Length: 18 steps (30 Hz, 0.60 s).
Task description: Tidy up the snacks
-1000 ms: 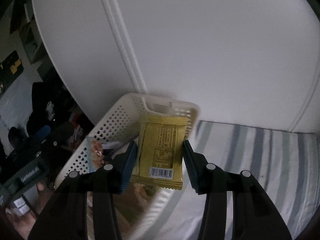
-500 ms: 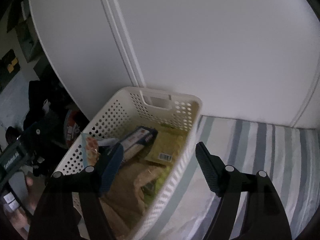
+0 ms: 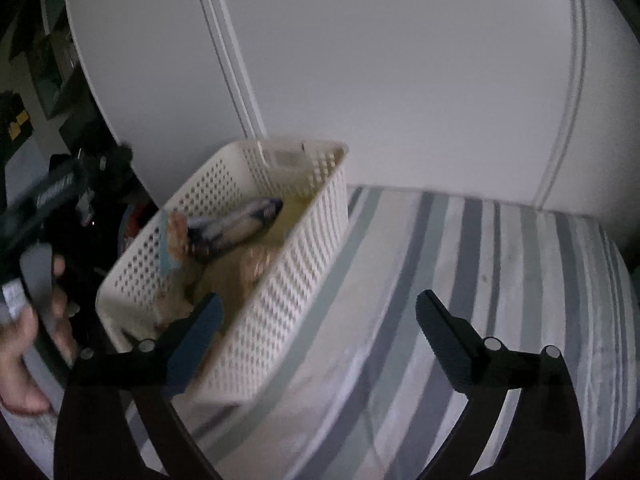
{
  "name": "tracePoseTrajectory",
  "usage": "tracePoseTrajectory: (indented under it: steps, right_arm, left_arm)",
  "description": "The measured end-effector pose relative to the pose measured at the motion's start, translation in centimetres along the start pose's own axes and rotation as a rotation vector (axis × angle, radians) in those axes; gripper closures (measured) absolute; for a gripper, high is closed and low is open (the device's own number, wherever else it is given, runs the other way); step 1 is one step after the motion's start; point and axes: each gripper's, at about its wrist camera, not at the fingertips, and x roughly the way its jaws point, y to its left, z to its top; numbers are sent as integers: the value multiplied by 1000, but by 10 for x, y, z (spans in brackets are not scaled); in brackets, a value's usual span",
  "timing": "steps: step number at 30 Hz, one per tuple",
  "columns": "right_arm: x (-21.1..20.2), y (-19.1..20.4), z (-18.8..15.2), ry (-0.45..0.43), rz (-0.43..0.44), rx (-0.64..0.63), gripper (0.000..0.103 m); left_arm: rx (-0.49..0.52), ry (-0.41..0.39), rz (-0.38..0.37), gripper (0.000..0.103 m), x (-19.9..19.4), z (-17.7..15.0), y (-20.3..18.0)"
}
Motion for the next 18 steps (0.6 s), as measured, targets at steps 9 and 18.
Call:
tracePoseTrajectory:
  steps: [9, 18]
  right_arm:
    - [-70, 17, -41, -149, -15, -82, 5]
    - [-112, 23, -70, -306, -87, -102, 5]
  left_arm:
    - [172, -46, 75, 3, -58, -2, -14]
    - [342, 18, 193, 3, -106, -66, -3]
